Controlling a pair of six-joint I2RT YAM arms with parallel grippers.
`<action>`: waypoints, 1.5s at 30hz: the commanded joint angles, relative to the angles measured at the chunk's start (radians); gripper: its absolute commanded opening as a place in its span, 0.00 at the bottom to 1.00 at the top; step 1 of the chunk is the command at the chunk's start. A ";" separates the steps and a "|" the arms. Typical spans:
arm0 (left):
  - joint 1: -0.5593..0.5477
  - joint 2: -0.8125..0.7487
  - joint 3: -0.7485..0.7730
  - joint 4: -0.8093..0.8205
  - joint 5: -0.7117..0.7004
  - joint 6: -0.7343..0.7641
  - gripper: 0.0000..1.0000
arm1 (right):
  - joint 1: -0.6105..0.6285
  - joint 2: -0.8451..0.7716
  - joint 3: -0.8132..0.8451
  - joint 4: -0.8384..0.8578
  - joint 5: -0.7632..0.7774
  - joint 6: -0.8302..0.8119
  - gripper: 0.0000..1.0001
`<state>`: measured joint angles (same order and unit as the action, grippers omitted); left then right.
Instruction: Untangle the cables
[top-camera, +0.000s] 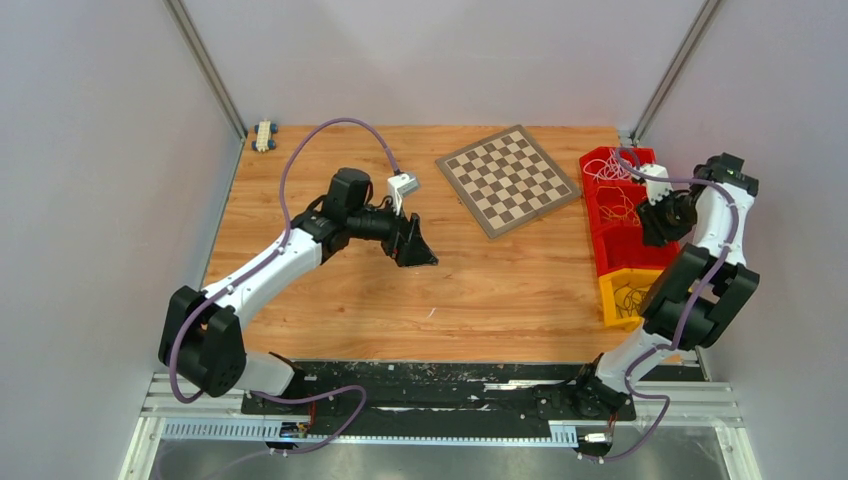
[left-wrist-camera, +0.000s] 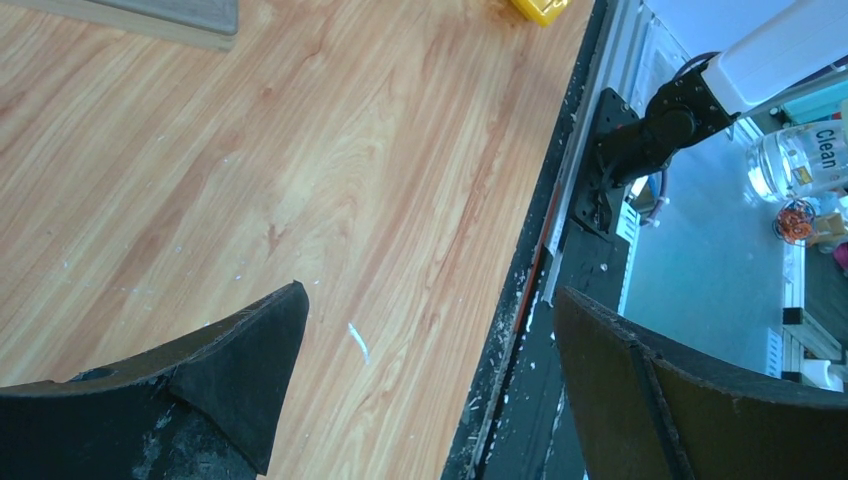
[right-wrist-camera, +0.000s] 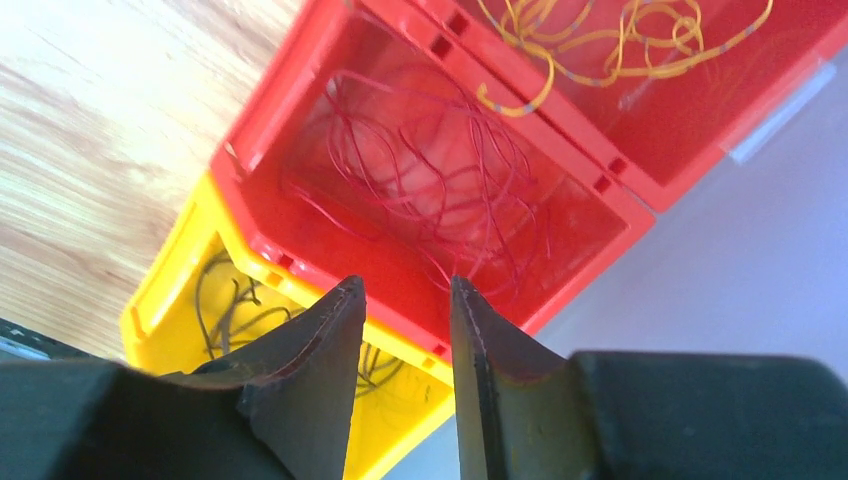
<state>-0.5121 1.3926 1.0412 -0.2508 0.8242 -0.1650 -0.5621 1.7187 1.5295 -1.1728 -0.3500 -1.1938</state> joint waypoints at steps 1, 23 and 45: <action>0.015 -0.055 -0.012 0.025 -0.001 0.019 1.00 | 0.052 -0.018 0.032 0.022 -0.113 0.078 0.36; 0.049 -0.154 -0.063 0.011 -0.071 0.052 1.00 | 0.099 0.011 -0.256 0.326 0.177 0.040 0.28; 0.416 -0.168 0.137 -0.263 -0.124 -0.008 1.00 | 0.378 -0.203 0.125 0.170 -0.236 0.535 0.34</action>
<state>-0.1390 1.2186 1.0275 -0.3851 0.7311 -0.2287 -0.2684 1.5356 1.5642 -1.0145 -0.4465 -0.8318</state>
